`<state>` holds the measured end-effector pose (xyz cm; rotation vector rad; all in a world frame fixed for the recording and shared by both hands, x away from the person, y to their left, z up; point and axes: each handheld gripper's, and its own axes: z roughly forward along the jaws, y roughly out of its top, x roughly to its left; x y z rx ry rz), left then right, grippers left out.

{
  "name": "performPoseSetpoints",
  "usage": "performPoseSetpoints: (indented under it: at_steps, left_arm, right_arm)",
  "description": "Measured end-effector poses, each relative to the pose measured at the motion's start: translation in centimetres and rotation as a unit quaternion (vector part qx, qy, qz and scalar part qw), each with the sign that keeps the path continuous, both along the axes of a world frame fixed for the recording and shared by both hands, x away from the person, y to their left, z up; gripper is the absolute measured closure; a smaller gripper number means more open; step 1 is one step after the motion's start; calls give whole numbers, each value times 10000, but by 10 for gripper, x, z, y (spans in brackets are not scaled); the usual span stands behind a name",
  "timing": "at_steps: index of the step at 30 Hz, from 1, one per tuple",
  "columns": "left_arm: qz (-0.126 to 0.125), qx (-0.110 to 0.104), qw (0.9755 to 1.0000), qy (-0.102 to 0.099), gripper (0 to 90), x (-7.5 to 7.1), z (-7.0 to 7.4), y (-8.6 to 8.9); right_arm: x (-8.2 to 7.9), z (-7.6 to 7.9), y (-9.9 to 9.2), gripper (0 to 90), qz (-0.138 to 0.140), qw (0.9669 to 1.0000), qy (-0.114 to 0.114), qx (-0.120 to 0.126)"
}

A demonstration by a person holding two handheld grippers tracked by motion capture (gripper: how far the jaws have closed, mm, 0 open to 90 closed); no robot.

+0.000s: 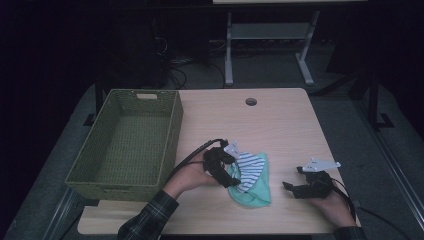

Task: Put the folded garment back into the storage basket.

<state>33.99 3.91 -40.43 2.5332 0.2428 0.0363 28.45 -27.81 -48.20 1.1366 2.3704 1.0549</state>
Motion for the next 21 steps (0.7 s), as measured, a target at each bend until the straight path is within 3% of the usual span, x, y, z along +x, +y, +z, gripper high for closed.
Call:
performPoseSetpoints:
  at_steps: [3,9,13,21]
  left_arm:
    - [-35,142,9999,-31,244,6,-1,-6]
    - [-112,462,9988,89,246,15,-12,-16]
    - [-280,770,9966,71,251,16,-21,-20]
    - [-456,1057,9934,3,250,15,-33,-26]
  right_arm:
    - [0,0,0,180,0,10000,0,0]
    - [0,0,0,180,0,10000,0,-1]
    - [0,0,0,180,3,10000,-2,-3]
    - [0,0,0,180,3,10000,-3,-4]
